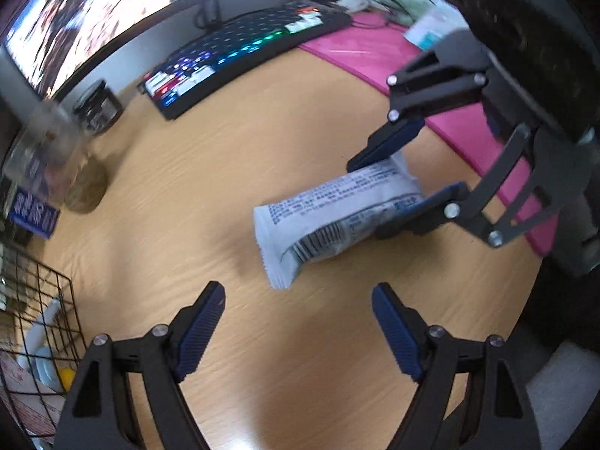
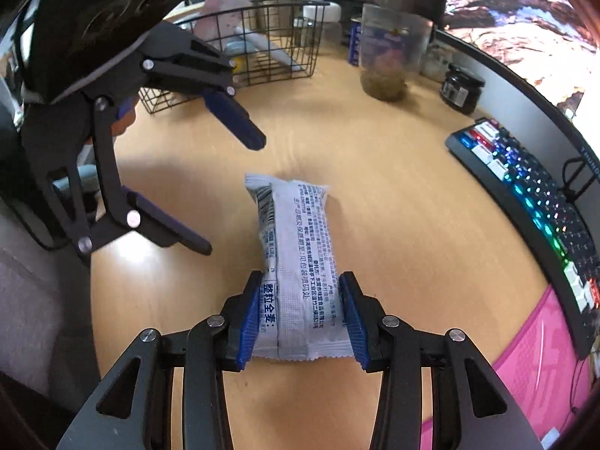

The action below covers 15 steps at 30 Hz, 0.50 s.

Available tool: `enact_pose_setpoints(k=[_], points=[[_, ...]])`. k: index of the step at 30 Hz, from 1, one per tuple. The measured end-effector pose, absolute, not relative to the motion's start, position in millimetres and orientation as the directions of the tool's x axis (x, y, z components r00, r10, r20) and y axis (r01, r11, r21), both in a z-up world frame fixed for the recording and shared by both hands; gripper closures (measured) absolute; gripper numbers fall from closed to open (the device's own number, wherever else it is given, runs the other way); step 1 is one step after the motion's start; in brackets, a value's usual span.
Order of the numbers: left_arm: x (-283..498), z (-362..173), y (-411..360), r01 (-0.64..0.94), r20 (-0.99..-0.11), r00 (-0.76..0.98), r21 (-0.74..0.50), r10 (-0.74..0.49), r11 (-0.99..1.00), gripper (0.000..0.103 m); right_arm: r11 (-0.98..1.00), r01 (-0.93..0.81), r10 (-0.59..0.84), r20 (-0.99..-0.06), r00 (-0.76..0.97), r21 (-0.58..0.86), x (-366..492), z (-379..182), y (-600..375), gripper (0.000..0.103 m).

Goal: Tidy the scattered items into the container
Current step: 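Lift the snack packet with the right gripper and carry it over the wire basket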

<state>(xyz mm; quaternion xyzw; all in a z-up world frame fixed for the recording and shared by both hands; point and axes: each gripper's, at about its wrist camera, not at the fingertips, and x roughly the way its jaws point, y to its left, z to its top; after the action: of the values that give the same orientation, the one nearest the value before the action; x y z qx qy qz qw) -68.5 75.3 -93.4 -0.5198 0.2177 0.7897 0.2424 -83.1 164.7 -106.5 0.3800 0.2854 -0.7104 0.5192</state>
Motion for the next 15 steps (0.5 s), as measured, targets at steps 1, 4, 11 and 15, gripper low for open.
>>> enact_pose_setpoints(k=[1, 4, 11, 15], points=[[-70.2, -93.8, 75.2, -0.616, -0.928, -0.339, 0.095, 0.154, -0.782, 0.02, -0.297, 0.955, -0.522, -0.836, -0.168, -0.006, -82.2, -104.7, 167.3, 0.06], [-77.9, -96.8, 74.0, -0.64, -0.932, -0.324, 0.086, 0.166, -0.763, 0.02, -0.311, 0.951, -0.535, -0.825, -0.179, -0.005, -83.1, -99.1, 174.8, 0.057], [-102.1, -105.6, 84.1, -0.681, -0.936, -0.301, 0.076, 0.183, -0.729, 0.02, -0.318, 0.948, -0.533, -0.828, -0.173, 0.007, -88.3, -102.5, 184.5, 0.056], [-108.4, -107.4, 89.0, -0.697, -0.939, -0.256, 0.014, 0.23, -0.717, 0.021, -0.321, 0.947, -0.536, -0.829, -0.159, 0.026, -93.7, -108.2, 184.2, 0.055]])
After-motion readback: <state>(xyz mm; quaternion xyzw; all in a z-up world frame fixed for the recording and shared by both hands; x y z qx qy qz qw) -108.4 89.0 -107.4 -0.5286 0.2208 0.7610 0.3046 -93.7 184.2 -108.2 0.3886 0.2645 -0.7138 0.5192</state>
